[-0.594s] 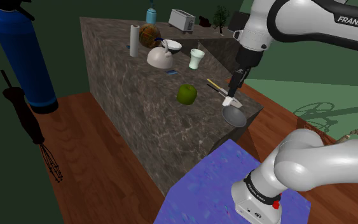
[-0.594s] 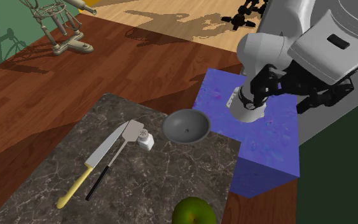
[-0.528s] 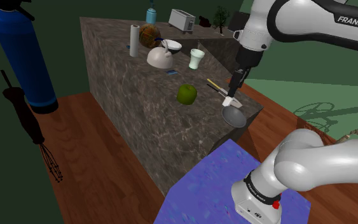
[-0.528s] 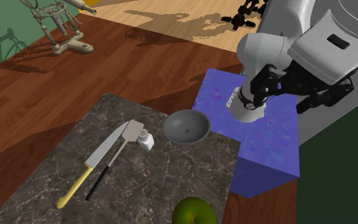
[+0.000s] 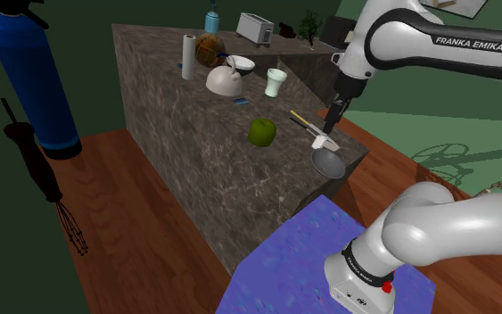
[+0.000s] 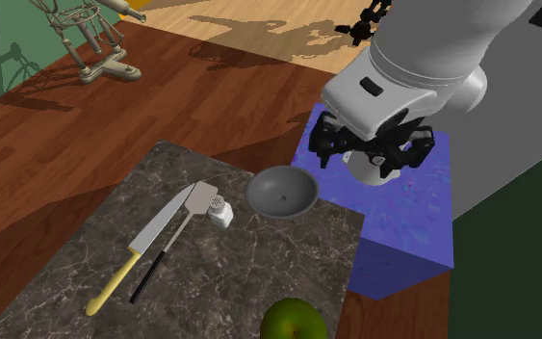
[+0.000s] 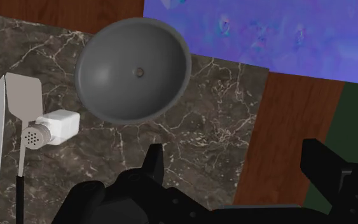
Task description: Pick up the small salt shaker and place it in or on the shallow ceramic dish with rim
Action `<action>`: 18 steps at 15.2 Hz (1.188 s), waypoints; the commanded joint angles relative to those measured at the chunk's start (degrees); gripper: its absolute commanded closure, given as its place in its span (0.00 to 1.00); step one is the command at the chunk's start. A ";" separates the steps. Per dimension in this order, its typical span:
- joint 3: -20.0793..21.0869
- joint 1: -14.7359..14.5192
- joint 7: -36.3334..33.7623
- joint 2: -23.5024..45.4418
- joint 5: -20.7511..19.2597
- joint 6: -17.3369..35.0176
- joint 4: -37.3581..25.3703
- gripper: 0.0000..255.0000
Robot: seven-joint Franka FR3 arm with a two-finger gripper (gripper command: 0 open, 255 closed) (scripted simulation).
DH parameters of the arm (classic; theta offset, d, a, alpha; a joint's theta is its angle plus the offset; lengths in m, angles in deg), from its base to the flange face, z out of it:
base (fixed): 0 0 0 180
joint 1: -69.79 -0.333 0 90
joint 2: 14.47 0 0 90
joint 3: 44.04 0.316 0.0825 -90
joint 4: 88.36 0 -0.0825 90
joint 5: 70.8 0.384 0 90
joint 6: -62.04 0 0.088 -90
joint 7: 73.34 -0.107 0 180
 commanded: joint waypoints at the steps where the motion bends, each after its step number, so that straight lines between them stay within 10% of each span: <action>1: -2.51 0.83 2.46 1.53 -1.36 2.89 0.63 0.00; 11: -15.92 3.14 15.95 15.50 -4.09 16.29 -3.23 0.00; 18: -25.17 2.41 28.13 29.67 1.52 24.29 -10.40 0.00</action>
